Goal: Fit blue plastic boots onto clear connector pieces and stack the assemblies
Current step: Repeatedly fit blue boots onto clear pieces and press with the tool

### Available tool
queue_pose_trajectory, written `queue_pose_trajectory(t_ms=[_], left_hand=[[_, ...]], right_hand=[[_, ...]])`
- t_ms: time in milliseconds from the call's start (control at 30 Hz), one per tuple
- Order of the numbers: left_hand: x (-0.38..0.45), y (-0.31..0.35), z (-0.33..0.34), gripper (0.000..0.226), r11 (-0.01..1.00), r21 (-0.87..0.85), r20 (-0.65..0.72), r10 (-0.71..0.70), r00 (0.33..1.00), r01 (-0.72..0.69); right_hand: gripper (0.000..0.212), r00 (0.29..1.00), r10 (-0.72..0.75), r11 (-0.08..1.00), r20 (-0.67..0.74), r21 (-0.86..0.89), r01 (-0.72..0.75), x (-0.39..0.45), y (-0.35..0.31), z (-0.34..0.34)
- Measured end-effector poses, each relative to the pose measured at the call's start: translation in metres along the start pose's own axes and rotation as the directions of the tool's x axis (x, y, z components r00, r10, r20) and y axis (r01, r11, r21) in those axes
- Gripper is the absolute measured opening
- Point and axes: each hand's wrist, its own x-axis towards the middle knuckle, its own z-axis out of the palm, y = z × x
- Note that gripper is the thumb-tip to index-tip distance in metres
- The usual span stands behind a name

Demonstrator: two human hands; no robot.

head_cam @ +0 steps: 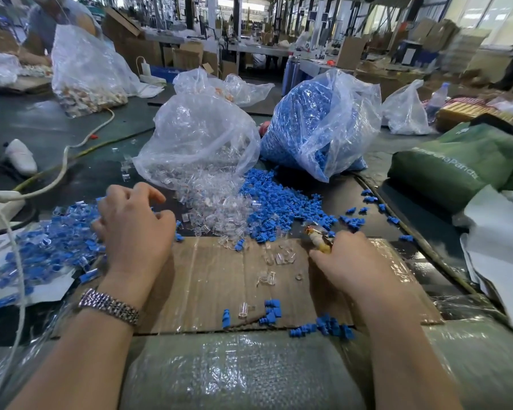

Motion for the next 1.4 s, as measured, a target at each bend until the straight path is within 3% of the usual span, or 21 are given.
queue_pose_trajectory(t_ms=[100, 200, 267, 333, 433, 500, 633, 867, 1033, 1167, 1300, 1400], left_hand=[[-0.006, 0.007, 0.001, 0.018, 0.976, -0.165, 0.112, 0.16, 0.981, -0.141], [-0.011, 0.014, -0.002, 0.017, 0.908, -0.403, 0.33, 0.26, 0.907, -0.114], [-0.013, 0.015, -0.005, 0.012, 0.871, -0.485, 0.527, 0.361, 0.77, -0.076], [-0.014, 0.014, -0.007, 0.009, 0.856, -0.516, 0.685, 0.439, 0.581, -0.038], [-0.016, 0.013, -0.008, 0.021, 0.86, -0.51, 0.793, 0.479, 0.375, -0.019], [-0.017, 0.012, -0.008, 0.034, 0.849, -0.527, 0.808, 0.517, 0.282, -0.046], [-0.019, 0.013, -0.006, 0.021, 0.813, -0.569, 0.794, 0.583, 0.174, -0.129], [-0.022, 0.014, -0.001, 0.025, 0.82, -0.519, 0.814, 0.561, 0.154, -0.244], [-0.023, 0.017, -0.003, 0.034, 0.829, -0.535, 0.811, 0.558, 0.176, -0.161], [-0.028, 0.02, -0.001, 0.042, 0.839, -0.499, 0.815, 0.539, 0.212, -0.216], [-0.028, 0.019, -0.001, 0.026, 0.843, -0.455, 0.817, 0.523, 0.242, -0.286], [-0.028, 0.019, 0.001, 0.014, 0.842, -0.468, 0.808, 0.531, 0.255, -0.27]], right_hand=[[0.055, 1.0, -0.011, 0.998, -0.019, -0.061, 0.01, 0.0, -0.004, 0.004], [0.068, 0.999, -0.034, 0.994, -0.038, -0.108, 0.029, -0.001, -0.007, 0.002], [0.065, 0.993, -0.074, 0.993, -0.092, -0.096, 0.065, -0.005, -0.01, -0.002], [0.036, 0.975, -0.179, 0.984, -0.135, -0.005, 0.18, -0.011, -0.011, -0.01], [0.009, 0.922, -0.382, 0.892, 0.061, 0.286, 0.35, -0.024, -0.01, -0.021], [0.007, 0.845, -0.49, 0.85, 0.213, 0.334, 0.408, -0.034, -0.012, -0.023], [0.003, 0.81, -0.535, 0.84, 0.24, 0.255, 0.479, -0.04, -0.019, -0.013], [0.008, 0.802, -0.554, 0.832, 0.222, 0.113, 0.543, -0.04, -0.03, -0.004], [0.008, 0.778, -0.603, 0.792, 0.174, 0.022, 0.61, -0.038, -0.035, -0.003], [0.008, 0.777, -0.613, 0.788, 0.143, 0.034, 0.615, -0.034, -0.037, -0.005], [0.008, 0.772, -0.626, 0.78, 0.112, 0.069, 0.622, -0.028, -0.038, -0.009], [0.006, 0.782, -0.617, 0.777, 0.086, 0.225, 0.588, -0.021, -0.038, -0.014]])
